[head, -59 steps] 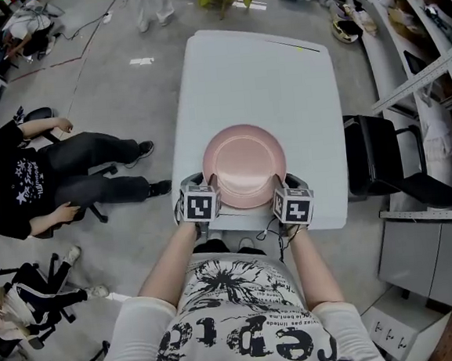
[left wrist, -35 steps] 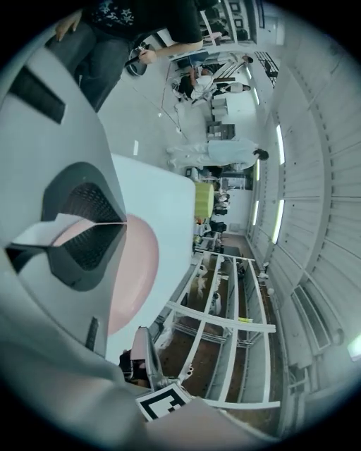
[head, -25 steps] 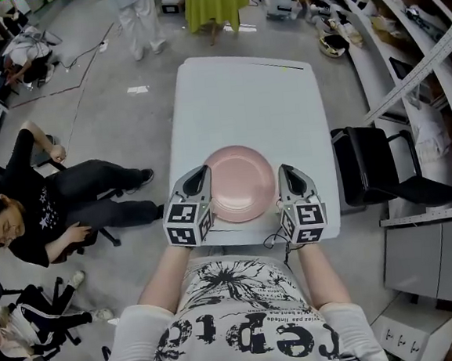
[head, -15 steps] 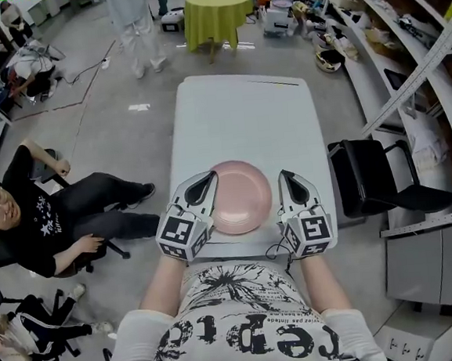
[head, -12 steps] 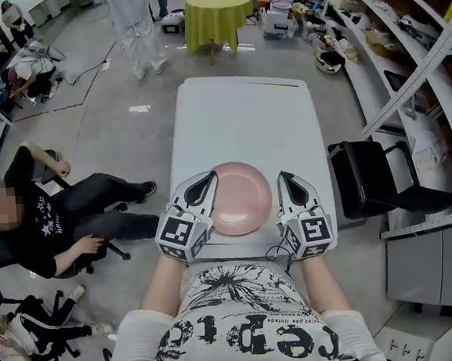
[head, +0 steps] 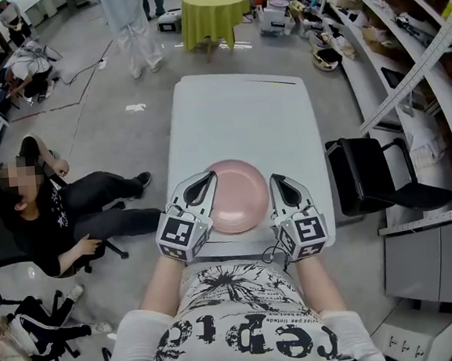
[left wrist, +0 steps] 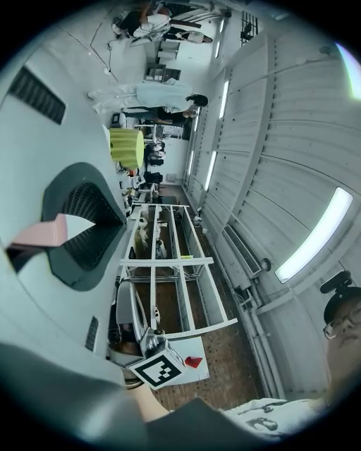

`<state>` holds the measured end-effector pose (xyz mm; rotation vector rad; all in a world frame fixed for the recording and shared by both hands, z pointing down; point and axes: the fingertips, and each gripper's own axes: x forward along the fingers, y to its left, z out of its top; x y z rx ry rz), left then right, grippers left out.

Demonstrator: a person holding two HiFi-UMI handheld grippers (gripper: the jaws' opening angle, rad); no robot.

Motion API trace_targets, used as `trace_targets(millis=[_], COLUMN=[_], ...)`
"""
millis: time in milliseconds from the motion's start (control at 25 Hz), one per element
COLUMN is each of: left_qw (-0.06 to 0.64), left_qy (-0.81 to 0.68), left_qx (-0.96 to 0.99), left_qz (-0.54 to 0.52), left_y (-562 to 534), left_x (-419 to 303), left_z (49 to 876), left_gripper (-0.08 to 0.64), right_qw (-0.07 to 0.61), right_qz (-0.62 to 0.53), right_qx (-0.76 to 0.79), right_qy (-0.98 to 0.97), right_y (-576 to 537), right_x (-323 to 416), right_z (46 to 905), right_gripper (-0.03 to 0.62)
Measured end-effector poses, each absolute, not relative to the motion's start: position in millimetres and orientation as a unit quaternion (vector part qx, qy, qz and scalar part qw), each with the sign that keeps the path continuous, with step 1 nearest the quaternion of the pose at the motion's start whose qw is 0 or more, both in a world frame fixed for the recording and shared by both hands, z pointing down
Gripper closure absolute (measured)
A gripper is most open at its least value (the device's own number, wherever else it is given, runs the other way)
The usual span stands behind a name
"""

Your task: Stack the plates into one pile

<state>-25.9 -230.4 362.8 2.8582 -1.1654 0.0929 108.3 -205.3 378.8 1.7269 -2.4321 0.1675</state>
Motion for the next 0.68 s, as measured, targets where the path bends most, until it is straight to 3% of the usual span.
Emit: trace_targets(millis=[680], left_qw=[0.020], left_qy=[-0.372], left_qx=[0.927], left_qz=[0.040], left_y=[-228.3], left_x=[-22.3], left_z=[369.7], left_gripper=[0.558], right_qw=[0.077], right_qz=[0.073], right_qx=[0.579], right_qy=[-0.808], right_y=[-199.9], right_x=[112.2], right_z=[386.1], right_gripper=[0.588])
